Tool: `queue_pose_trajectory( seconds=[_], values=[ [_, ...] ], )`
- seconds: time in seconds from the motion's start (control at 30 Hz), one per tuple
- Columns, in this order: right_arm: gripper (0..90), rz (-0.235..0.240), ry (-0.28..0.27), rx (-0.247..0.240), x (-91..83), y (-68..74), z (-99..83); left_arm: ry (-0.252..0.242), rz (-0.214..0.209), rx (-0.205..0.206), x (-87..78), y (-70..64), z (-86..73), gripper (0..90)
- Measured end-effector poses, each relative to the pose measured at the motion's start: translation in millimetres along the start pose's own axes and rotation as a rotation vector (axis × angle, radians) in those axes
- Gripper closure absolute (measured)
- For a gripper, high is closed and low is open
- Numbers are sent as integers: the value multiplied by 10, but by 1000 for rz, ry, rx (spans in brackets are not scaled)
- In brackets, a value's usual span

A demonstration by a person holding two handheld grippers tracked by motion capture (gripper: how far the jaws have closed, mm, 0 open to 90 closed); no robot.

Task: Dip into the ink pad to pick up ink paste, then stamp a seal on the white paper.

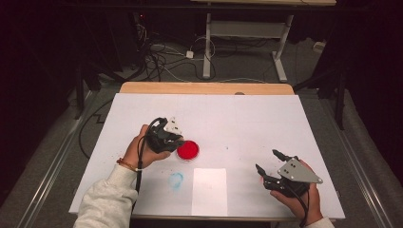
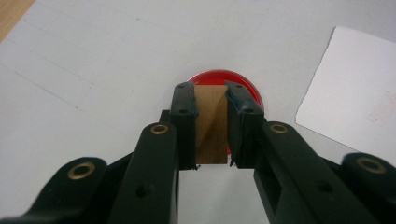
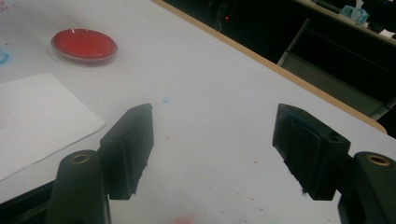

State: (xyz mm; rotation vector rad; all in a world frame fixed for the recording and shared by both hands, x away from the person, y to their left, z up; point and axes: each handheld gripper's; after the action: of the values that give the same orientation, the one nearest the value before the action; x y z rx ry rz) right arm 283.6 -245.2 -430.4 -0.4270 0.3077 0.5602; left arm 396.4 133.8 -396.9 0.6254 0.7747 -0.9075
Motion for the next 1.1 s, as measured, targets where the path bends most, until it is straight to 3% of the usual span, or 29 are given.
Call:
queue_pose_trajectory(
  seconds=[0.33,0.53,0.83,1.1],
  values=[
    [281,-1,-8,-1,3,1,11,30,-20,29,14,-28,129,736],
    [282,-1,-3,1,5,-3,2,38,-41,0,26,7,148,736],
    [283,1,-4,-6,3,11,13,62,-46,8,53,-15,156,736],
    [283,3,0,-5,14,4,4,110,-70,17,204,-21,196,736]
  ],
)
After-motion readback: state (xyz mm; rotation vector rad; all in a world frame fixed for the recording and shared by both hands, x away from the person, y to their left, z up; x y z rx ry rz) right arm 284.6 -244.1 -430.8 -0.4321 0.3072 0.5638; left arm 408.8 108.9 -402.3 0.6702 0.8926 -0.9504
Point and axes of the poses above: each handheld gripper's, and its own axes: x roughly forward along the jaws, z roughly out of its top, y roughly to its left, and after that the axes turned 1 degree about z, right-handed
